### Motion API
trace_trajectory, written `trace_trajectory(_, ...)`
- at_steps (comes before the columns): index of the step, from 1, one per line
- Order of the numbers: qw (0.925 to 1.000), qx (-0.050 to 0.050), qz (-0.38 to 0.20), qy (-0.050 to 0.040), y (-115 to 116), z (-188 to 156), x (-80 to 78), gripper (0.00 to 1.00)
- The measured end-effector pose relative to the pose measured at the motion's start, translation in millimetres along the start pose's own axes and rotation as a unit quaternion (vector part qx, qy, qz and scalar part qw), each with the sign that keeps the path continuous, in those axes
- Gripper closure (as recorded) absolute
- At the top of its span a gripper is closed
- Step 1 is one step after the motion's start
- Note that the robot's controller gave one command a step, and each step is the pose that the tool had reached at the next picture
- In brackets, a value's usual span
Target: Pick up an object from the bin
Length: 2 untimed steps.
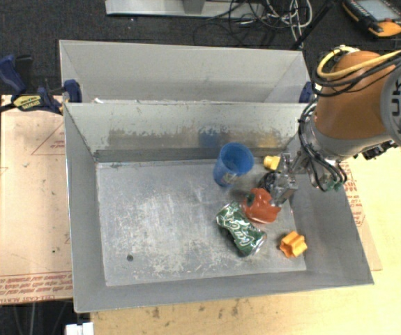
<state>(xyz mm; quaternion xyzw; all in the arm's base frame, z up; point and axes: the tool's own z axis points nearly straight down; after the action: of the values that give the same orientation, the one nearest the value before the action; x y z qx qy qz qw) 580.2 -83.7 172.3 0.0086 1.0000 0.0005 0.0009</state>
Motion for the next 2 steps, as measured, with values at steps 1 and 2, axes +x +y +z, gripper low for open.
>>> trace_trajectory(1,1.0000,0.000,-0.007,-0.0012,-1.3,1.9,-4.4,1.00)
trace_trajectory(2,0.9997,0.000,0.023,0.0001,-0.1,17.2,2.4,1.00)
